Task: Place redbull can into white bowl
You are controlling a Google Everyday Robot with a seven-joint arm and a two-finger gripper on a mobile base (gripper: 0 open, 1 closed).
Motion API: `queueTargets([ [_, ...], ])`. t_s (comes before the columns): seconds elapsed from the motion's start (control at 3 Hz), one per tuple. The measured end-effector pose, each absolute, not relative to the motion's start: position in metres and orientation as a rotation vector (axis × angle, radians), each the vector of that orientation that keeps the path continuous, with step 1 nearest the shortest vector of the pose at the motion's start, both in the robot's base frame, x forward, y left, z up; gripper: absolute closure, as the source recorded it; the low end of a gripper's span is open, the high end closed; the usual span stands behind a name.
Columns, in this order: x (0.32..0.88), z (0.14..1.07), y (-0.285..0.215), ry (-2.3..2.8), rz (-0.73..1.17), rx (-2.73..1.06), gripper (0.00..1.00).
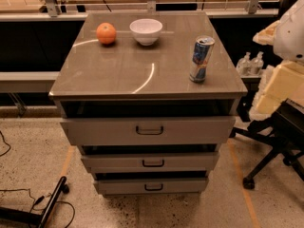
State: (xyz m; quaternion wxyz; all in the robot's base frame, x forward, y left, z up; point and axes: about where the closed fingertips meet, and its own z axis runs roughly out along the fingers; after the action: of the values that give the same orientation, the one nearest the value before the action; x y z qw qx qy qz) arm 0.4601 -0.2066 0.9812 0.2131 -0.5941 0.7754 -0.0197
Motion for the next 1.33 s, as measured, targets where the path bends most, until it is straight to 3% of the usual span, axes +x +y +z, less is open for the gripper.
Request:
queueTargets([
  [0.67,0.544,0.951,-0.187,1.872,0.305,-1.316,0.00],
  [1.33,0.587,0.936,-0.191,1.727,0.514,-1.060,0.00],
])
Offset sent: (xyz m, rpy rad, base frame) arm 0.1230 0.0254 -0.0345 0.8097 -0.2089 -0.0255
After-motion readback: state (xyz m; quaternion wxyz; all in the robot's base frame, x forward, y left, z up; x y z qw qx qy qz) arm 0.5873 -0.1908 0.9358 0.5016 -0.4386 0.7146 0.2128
